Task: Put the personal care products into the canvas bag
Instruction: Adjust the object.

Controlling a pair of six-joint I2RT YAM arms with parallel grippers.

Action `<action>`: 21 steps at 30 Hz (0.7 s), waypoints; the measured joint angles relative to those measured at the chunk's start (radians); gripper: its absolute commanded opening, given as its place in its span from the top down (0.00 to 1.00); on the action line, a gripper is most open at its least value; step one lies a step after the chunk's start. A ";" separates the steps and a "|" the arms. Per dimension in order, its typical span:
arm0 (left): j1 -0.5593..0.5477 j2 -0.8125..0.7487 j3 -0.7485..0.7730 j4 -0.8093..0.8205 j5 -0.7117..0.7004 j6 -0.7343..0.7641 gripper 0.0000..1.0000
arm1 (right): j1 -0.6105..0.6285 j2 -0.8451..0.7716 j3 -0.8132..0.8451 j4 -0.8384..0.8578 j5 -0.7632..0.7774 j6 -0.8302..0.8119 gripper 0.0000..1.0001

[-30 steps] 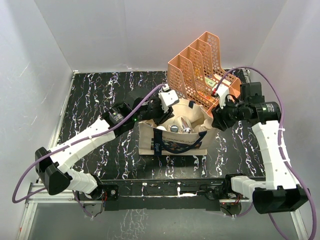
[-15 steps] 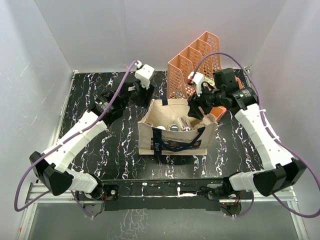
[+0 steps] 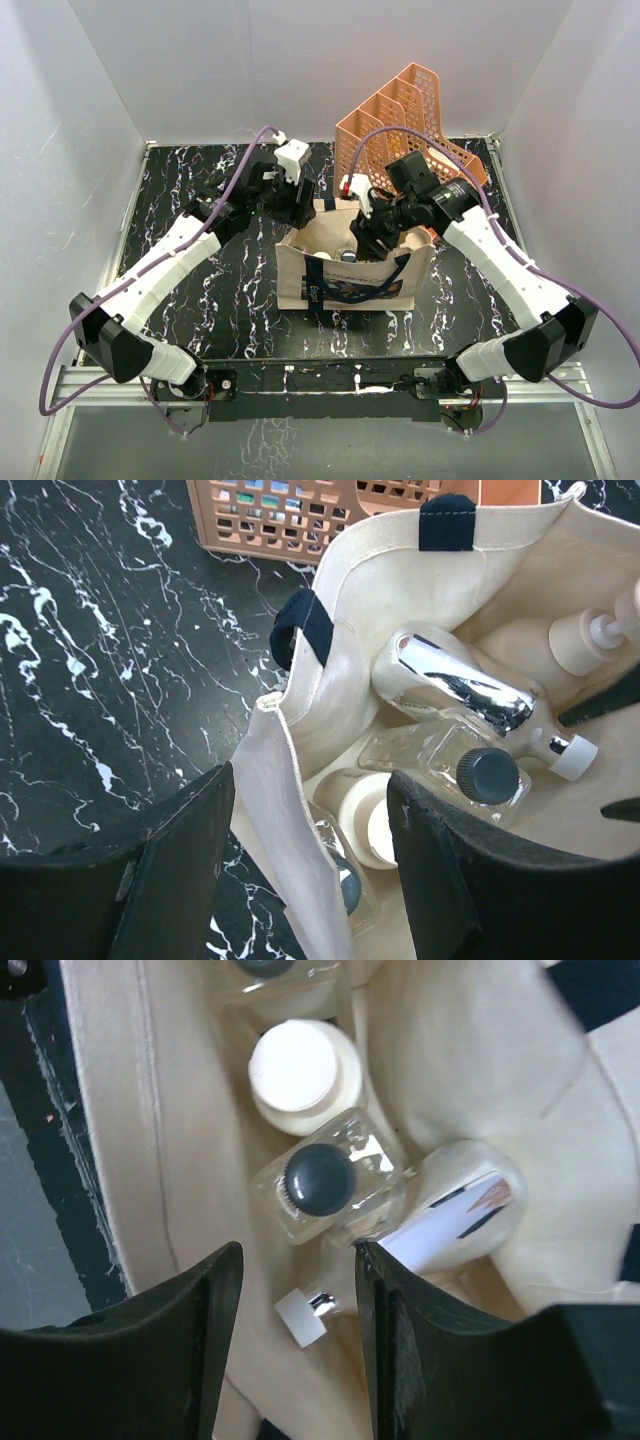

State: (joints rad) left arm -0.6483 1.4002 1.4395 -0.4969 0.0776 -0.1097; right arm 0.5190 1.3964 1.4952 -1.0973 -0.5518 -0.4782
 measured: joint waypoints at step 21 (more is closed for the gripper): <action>0.039 0.020 -0.154 0.144 0.163 -0.090 1.00 | 0.167 -0.261 -0.319 0.042 0.029 -0.062 0.50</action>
State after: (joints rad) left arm -0.6098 1.4204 1.2858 -0.3527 0.2405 -0.2001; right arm 0.6857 1.1355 1.1767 -1.0557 -0.5228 -0.5404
